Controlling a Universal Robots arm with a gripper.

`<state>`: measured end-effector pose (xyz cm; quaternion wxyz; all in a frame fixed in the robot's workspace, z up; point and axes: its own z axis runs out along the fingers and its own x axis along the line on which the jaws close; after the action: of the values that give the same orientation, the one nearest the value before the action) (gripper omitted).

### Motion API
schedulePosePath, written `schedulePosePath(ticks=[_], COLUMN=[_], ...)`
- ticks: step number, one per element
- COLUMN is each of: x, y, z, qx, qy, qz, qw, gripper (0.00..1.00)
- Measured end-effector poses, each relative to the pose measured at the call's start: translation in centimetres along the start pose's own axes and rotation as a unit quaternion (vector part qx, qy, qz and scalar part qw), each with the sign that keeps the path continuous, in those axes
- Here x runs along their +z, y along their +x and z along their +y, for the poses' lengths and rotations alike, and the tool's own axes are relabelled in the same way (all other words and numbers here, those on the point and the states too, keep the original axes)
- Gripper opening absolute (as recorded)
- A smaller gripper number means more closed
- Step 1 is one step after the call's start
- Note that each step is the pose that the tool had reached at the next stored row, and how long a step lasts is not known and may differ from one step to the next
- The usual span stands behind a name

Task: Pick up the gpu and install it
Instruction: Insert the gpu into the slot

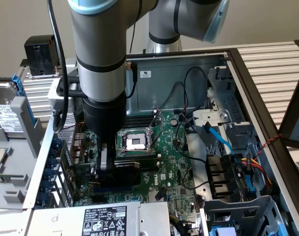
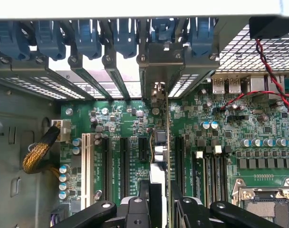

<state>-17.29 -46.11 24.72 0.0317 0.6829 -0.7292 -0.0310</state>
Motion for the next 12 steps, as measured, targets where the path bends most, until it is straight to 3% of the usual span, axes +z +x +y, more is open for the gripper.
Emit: schedulePosePath(ticks=[12], x=[0.16], y=[0.00], z=[0.02], qx=[0.000], qy=[0.0001], qz=[-0.0001], qw=[1.0000], gripper=[0.27])
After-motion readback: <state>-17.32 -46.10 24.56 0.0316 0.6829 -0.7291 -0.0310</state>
